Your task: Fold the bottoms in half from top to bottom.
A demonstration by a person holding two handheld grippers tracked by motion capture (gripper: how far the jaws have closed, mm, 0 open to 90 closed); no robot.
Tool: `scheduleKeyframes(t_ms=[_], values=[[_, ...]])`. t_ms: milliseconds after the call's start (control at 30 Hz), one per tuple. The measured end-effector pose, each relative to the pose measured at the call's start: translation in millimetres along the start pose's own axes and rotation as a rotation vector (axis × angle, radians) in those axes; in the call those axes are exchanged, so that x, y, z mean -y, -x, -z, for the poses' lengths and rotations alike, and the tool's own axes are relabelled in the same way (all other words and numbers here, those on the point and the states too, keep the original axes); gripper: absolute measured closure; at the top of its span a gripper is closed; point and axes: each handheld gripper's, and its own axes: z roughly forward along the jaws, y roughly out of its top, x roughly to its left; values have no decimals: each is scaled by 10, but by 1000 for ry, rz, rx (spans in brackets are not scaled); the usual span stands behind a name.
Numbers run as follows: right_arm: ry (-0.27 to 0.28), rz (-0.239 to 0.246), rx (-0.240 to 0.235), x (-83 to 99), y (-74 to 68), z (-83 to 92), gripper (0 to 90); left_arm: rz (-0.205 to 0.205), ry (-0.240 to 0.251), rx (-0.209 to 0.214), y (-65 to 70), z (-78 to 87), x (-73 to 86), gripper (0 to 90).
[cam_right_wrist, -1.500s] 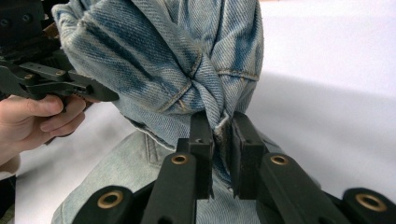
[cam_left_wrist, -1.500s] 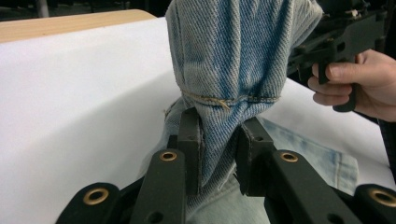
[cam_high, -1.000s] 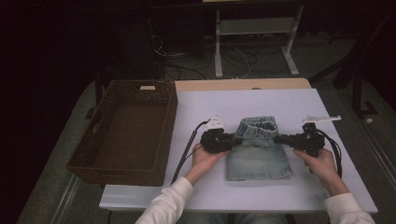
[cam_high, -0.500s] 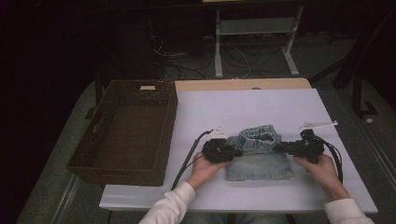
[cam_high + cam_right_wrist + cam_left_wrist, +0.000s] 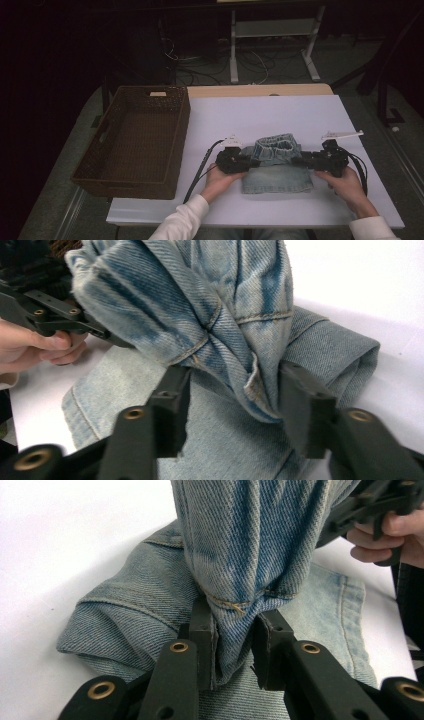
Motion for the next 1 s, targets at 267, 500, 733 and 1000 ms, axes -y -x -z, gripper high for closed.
scheduleKeyframes(t_ms=[267,500,733,1000], values=[[-19,-34,-22,-23,-41,150,345,-9,-3,-4,11,-1,-1,734],[31,-11,-28,-161,-92,284,335,-14,-3,-6,15,0,-2,733],[67,-12,-28,-388,-7,271,348,-13,0,-9,25,-1,-3,732],[84,7,-9,-581,132,161,415,-18,0,-6,17,-2,-2,732]])
